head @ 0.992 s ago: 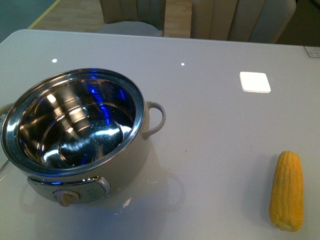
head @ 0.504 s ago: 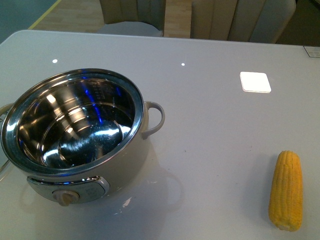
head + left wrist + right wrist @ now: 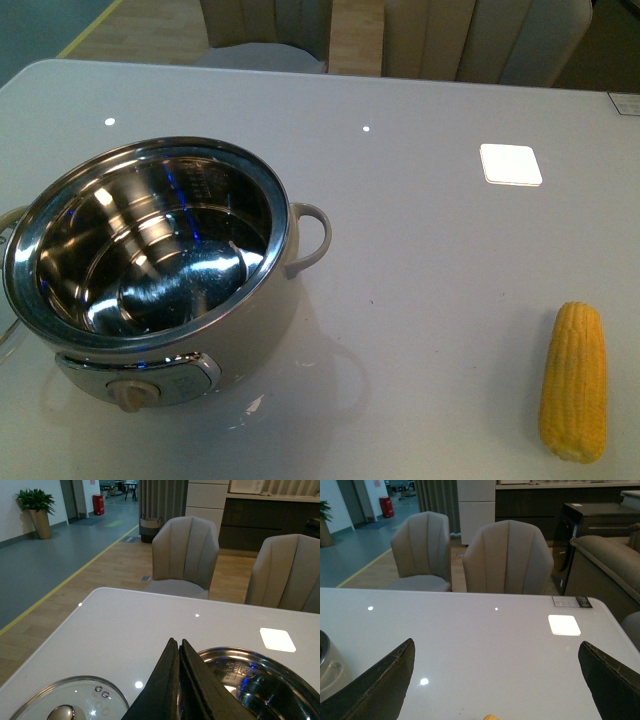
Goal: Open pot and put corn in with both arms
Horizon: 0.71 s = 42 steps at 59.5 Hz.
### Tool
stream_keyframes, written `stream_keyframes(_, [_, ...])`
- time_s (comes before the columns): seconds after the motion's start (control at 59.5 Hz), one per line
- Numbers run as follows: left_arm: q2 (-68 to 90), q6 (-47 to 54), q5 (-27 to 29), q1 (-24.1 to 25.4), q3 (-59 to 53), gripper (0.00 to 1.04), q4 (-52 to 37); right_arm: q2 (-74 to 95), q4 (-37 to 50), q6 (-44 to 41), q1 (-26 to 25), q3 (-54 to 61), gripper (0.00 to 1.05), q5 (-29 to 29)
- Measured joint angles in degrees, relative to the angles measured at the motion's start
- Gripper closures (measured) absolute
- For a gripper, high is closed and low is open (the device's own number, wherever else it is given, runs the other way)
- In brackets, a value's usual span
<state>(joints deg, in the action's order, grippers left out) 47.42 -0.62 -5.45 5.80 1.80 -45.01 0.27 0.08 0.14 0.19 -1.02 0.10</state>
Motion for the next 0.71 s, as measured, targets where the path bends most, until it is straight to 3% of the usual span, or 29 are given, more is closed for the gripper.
stream_keyframes(0.067, [-4.24,0.0,4.44,-3.52,-0.59,1.01,3.85,0.0,0.0,0.0,0.0,0.0,0.09,0.02])
stream_keyframes(0.151, [-8.24,0.07,4.94,-5.51,-1.03,1.01,7.26,0.0,0.0,0.0,0.0,0.0,0.09,0.02])
stream_keyframes(0.706, [-28.13,0.11,5.49,-5.66,-1.09,1.01,25.73,0.0,0.0,0.0,0.0,0.0,0.09,0.02])
